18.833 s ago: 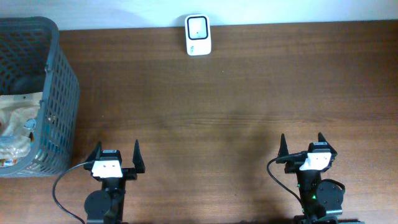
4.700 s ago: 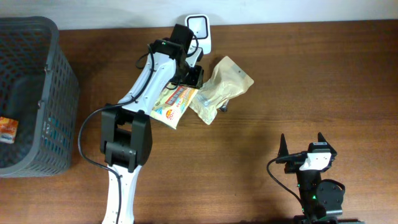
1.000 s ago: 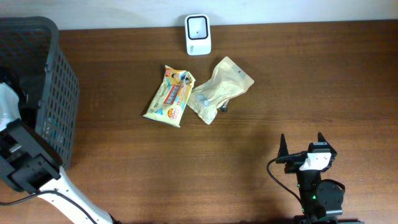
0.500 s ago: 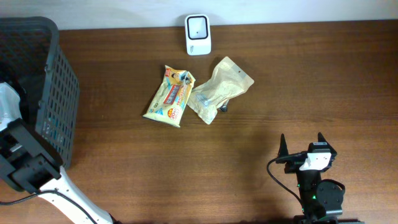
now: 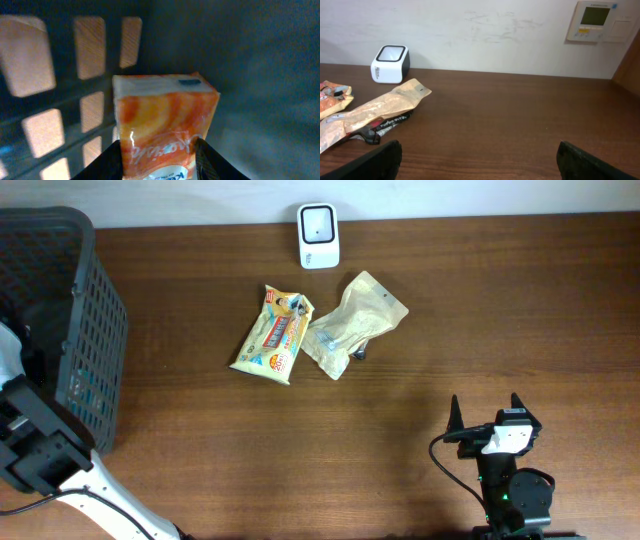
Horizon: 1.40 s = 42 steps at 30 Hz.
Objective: Scan the item barcode
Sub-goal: 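Carry the orange tissue pack to the table and release it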
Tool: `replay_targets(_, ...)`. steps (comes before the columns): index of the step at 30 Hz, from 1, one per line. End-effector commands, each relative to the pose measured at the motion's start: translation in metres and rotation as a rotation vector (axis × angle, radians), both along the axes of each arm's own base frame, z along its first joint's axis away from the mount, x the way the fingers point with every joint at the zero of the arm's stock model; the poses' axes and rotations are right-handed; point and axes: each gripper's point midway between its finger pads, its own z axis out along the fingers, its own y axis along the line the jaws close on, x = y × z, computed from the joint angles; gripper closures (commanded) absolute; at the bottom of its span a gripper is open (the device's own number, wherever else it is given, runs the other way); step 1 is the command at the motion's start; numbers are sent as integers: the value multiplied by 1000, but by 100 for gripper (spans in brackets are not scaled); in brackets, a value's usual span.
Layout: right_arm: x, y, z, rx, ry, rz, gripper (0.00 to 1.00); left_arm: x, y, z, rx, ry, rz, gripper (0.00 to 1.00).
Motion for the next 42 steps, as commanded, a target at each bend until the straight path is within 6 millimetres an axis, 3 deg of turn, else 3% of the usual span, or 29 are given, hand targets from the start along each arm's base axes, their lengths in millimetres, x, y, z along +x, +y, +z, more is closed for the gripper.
replay_targets(1, 0, 1, -3, 7, 5, 3, 2, -10, -9, -11, -50, 8, -2, 58)
replay_targets(4, 0, 1, -3, 7, 5, 3, 2, -14, -11, -15, -60, 19, -1, 64)
replay_targets(8, 0, 1, -3, 7, 5, 3, 2, -14, -13, -15, -65, 26, -4, 99)
replay_targets(12, 0, 1, -3, 7, 5, 3, 2, -4, -22, -12, -60, 20, -25, 100)
replay_targets(16, 0, 1, -3, 7, 5, 3, 2, 21, -29, 16, -11, -72, -17, 100)
replay_targets(21, 0, 1, -3, 7, 5, 3, 2, 70, -48, 104, 84, -313, -38, 100)
replay_targets(23, 0, 1, -3, 7, 5, 3, 1, 87, -64, 142, 78, -426, -91, 100)
replay_targets(26, 0, 1, -3, 7, 5, 3, 2, 111, -98, 219, 45, -670, -188, 100)
replay_targets(29, 0, 1, -3, 7, 5, 3, 2, 106, -110, 288, 72, -913, -112, 100)
replay_targets(32, 0, 1, -3, 7, 5, 3, 2, 94, -131, 341, 40, -1083, -130, 100)
replay_targets(35, 0, 1, -3, 7, 5, 3, 2, 90, -180, 372, -166, -1209, -247, 100)
replay_targets(37, 0, 1, -3, 7, 5, 3, 2, 90, -216, 384, -341, -1262, -339, 100)
replay_targets(39, 0, 1, -3, 7, 5, 3, 2, 90, -264, 396, -572, -1299, -492, 100)
replay_targets(42, 0, 1, -3, 7, 5, 3, 2, 86, -324, 404, -829, -1283, -675, 100)
